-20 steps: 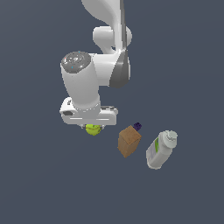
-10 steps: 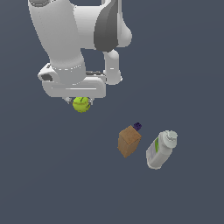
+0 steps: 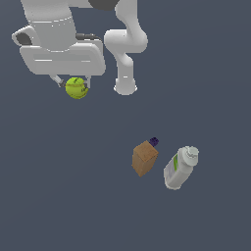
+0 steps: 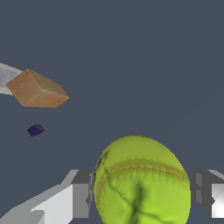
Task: Pick up a designated object from a clutter of objects.
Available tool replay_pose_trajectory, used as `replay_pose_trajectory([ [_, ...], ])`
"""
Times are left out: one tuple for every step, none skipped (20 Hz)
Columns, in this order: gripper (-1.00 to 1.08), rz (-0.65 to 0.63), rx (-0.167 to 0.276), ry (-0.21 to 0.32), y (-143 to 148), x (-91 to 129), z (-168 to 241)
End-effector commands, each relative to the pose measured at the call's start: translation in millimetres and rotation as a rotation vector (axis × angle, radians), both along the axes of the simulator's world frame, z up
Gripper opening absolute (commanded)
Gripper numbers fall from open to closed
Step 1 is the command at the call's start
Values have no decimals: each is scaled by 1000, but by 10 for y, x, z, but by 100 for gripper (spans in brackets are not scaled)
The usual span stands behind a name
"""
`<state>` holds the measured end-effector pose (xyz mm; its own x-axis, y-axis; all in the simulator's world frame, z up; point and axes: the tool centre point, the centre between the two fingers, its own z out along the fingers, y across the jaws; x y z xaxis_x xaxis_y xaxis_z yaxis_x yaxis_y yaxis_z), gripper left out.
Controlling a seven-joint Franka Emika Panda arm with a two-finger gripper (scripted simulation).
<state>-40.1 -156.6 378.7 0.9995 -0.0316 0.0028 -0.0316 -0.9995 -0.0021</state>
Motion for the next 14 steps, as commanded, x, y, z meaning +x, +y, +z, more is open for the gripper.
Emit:
replay_pose_trajectory([
  [-100, 1, 0, 1, -67, -76, 178],
  [-100, 1, 0, 1, -91, -100, 236],
  [-100, 1, -1, 1, -112, -121, 288],
  [-100, 1, -1, 1, -133, -141, 337],
  [-100, 1, -1, 2, -149, -156, 377],
  [-100, 1, -1, 2, -165, -171, 415],
  [-100, 1, -1, 2, -177, -182, 446],
  [-100, 1, -1, 2, -189, -192, 473],
  [-100, 1, -1, 2, -199, -199, 495],
  [-100, 1, -1, 2, -207, -204, 512],
  [-100, 1, -2, 3, -210, -204, 522],
  [-100, 1, -2, 3, -214, -203, 528],
  [-100, 1, -2, 3, -217, -201, 529],
  [-100, 1, -2, 3, -217, -200, 529],
])
